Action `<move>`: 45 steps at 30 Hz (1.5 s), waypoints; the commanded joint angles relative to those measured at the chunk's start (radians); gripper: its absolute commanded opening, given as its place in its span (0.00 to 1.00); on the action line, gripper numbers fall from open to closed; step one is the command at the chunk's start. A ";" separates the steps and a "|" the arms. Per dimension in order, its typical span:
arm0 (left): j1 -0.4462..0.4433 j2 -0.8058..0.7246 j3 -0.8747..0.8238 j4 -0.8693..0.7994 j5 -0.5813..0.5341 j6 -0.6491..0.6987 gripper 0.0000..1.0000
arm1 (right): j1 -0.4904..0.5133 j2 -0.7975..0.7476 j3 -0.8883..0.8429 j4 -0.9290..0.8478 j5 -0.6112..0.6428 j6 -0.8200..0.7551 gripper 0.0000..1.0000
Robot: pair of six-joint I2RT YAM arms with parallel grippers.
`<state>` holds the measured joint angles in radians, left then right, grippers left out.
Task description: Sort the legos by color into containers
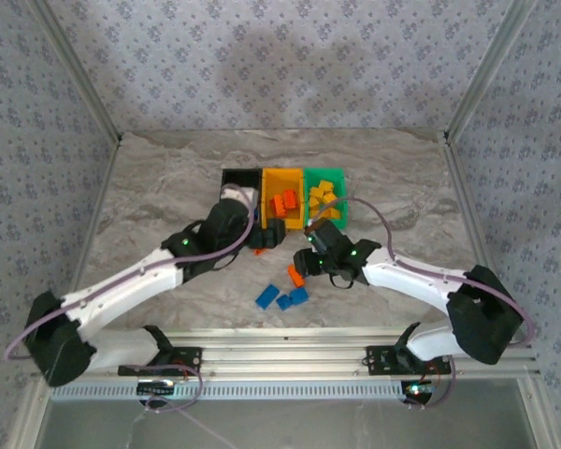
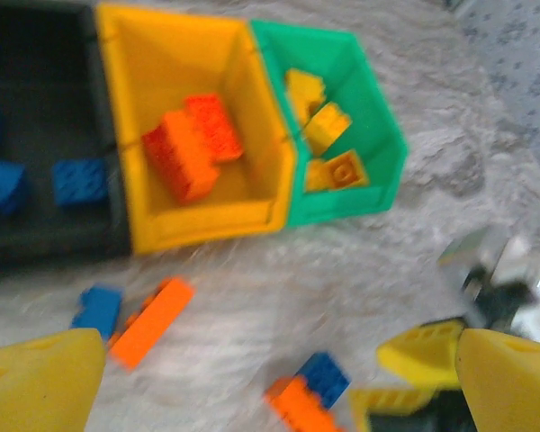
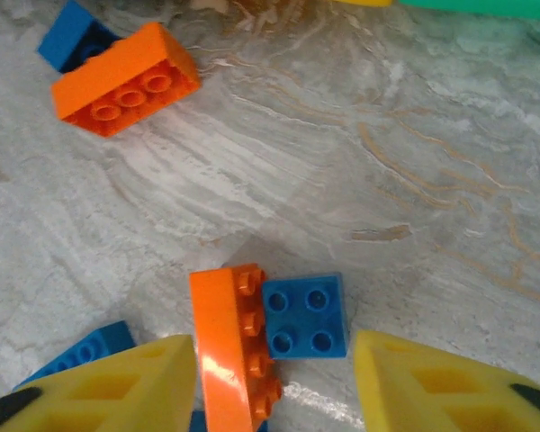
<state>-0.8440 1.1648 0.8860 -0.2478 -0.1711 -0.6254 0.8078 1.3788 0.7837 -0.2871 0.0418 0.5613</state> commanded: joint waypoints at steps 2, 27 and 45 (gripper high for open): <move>0.001 -0.135 -0.123 -0.059 -0.066 -0.084 1.00 | -0.007 0.041 0.024 -0.043 0.098 0.035 0.46; 0.004 -0.247 -0.239 -0.092 -0.124 -0.111 1.00 | 0.039 0.119 0.063 -0.073 0.189 0.048 0.58; 0.014 -0.280 -0.259 -0.116 -0.145 -0.121 1.00 | 0.051 0.200 0.053 -0.085 0.171 0.072 0.60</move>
<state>-0.8375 0.9100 0.6308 -0.3420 -0.2905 -0.7326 0.8742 1.5505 0.8391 -0.3244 0.1993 0.6052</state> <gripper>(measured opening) 0.997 0.603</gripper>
